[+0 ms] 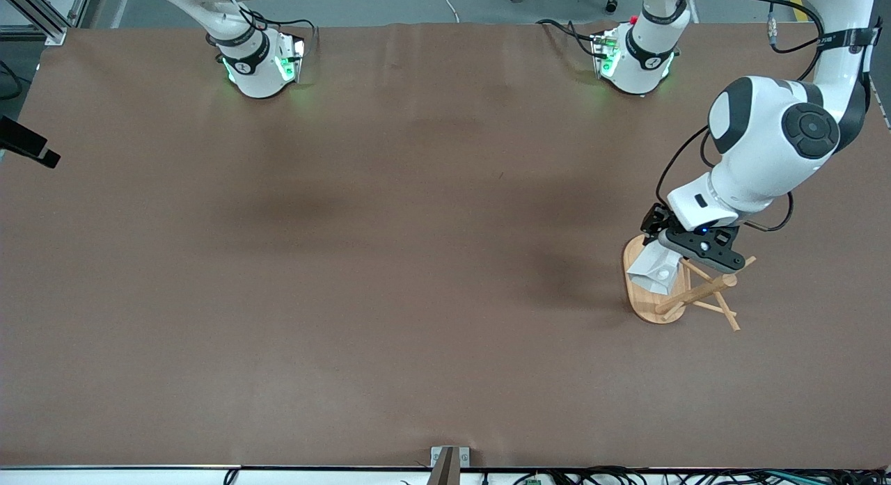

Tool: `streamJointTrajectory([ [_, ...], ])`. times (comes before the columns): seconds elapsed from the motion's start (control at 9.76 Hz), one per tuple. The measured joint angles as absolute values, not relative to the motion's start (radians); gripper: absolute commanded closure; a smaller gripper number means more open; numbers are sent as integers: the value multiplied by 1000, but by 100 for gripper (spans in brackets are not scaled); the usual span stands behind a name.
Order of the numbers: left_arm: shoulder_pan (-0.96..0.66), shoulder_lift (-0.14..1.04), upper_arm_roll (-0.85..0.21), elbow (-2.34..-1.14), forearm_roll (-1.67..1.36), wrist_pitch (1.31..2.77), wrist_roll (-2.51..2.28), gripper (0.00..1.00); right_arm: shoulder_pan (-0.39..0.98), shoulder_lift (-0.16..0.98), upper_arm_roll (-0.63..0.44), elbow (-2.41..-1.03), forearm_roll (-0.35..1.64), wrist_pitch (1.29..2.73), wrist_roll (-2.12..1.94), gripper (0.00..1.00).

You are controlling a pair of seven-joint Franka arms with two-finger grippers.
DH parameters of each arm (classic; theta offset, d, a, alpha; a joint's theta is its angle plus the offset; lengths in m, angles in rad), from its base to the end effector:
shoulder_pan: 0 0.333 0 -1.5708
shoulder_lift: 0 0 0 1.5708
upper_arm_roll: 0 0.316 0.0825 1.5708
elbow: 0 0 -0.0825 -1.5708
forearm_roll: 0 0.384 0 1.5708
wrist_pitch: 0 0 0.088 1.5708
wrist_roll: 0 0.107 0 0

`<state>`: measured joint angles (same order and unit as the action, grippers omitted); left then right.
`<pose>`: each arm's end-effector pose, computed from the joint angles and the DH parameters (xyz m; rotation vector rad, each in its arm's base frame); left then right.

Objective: Hang cup on rack
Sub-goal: 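Lower the cup handle onto a rack peg with the left gripper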

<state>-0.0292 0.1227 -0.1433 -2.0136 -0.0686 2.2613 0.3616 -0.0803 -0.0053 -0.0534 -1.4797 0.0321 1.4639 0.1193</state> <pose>0.5808 -0.1011 0.4060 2.9818 -0.7480 0.2036 0.5376 -0.0687 0.6606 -3.0850 0.3872 0.0160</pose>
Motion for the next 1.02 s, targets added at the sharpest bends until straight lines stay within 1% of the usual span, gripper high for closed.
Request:
streamJointTrajectory([
  [0.72, -15, 122, -113, -2018, -124, 2258, 426, 99, -81, -5, -53, -1480, 32, 1464, 119, 0],
  [1.02, -15, 131, -102, -2019, -125, 2258, 428, 95, -81, -5, -53, -1480, 32, 1464, 119, 0],
])
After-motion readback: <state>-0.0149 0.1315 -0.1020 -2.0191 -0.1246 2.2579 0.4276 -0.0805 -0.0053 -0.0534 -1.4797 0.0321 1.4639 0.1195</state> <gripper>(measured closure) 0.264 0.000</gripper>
